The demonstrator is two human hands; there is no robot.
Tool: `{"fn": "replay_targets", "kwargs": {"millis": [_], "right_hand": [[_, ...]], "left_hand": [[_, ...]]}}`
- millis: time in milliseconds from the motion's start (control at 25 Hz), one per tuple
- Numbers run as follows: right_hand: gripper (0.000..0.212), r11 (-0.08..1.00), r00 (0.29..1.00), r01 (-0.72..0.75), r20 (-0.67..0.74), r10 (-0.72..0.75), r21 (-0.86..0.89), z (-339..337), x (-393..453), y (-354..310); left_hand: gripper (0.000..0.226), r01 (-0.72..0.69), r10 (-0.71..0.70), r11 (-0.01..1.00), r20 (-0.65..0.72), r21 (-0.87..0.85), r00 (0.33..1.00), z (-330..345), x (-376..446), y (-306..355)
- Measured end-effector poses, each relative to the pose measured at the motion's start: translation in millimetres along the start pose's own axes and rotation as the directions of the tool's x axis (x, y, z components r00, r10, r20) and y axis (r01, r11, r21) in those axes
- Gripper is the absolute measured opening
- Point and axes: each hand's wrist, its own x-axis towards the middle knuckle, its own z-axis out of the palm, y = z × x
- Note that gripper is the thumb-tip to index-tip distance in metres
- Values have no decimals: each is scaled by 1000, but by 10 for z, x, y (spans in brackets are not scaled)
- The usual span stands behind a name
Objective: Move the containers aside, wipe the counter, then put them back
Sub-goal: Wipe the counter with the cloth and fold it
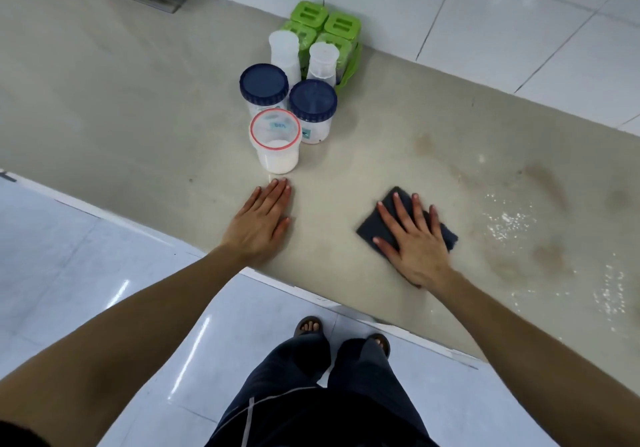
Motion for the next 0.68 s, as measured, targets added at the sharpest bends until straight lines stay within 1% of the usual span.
{"fn": "replay_targets", "kwargs": {"millis": [80,160,200,280,360,440,520,560,640,680], "right_hand": [[76,999,999,6,-52,-4,50,-28,300,-303],[72,993,995,4,-95,7,116,-4,426,-787],[70,989,994,31,-107,-16,141,12,363,-1058],[65,983,986,132,-122,-117,125,87,78,-1409],[59,967,964,236,-145,-221,97,147,-175,-1349],[57,966,960,257,-123,-250,41,177,-320,-1064],[58,986,981,167,-100,-164,25,153,-195,-822],[59,996,992,80,-102,-75,44,131,-26,-814],[61,989,986,-94,-129,109,117,74,374,-1024],[63,979,981,-131,-121,151,153,45,536,-1239]], "left_hand": [[62,85,-84,996,-35,27,996,-35,-275,-242],[62,186,-183,982,-69,33,981,-64,-417,-423],[62,231,-229,973,-76,27,971,-74,-458,-484],[63,292,-289,956,-86,29,953,-68,-498,-532],[62,307,-303,951,-92,27,948,-50,-493,-533],[62,306,-304,952,-82,16,949,-29,-496,-525],[62,313,-311,950,-80,12,947,-23,-502,-536],[63,313,-311,950,-78,8,947,-28,-502,-546],[63,304,-304,953,-62,0,951,-25,-491,-548],[63,305,-304,953,-58,1,951,-24,-495,-553]]}}
